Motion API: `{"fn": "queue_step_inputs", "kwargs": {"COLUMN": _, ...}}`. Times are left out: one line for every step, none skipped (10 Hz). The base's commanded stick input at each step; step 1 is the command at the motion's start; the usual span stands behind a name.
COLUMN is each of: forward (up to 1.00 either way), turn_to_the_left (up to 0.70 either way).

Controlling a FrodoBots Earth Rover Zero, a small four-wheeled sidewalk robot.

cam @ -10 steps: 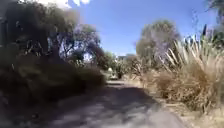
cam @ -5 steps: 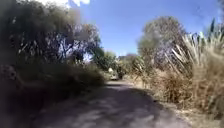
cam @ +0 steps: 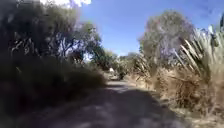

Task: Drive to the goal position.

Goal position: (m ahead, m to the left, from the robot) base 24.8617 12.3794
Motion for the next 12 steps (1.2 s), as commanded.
{"fn": "queue_step_inputs", "kwargs": {"forward": 0.85, "turn_to_the_left": 0.0}}
{"fn": "queue_step_inputs", "kwargs": {"forward": 0.85, "turn_to_the_left": 0.05}}
{"fn": "queue_step_inputs", "kwargs": {"forward": 0.85, "turn_to_the_left": 0.02}}
{"fn": "queue_step_inputs", "kwargs": {"forward": 0.85, "turn_to_the_left": 0.0}}
{"fn": "queue_step_inputs", "kwargs": {"forward": 0.85, "turn_to_the_left": 0.0}}
{"fn": "queue_step_inputs", "kwargs": {"forward": 0.85, "turn_to_the_left": 0.0}}
{"fn": "queue_step_inputs", "kwargs": {"forward": 0.85, "turn_to_the_left": 0.0}}
{"fn": "queue_step_inputs", "kwargs": {"forward": 0.85, "turn_to_the_left": 0.0}}
{"fn": "queue_step_inputs", "kwargs": {"forward": 0.85, "turn_to_the_left": 0.0}}
{"fn": "queue_step_inputs", "kwargs": {"forward": 0.85, "turn_to_the_left": 0.0}}
{"fn": "queue_step_inputs", "kwargs": {"forward": 0.85, "turn_to_the_left": 0.0}}
{"fn": "queue_step_inputs", "kwargs": {"forward": 0.85, "turn_to_the_left": 0.0}}
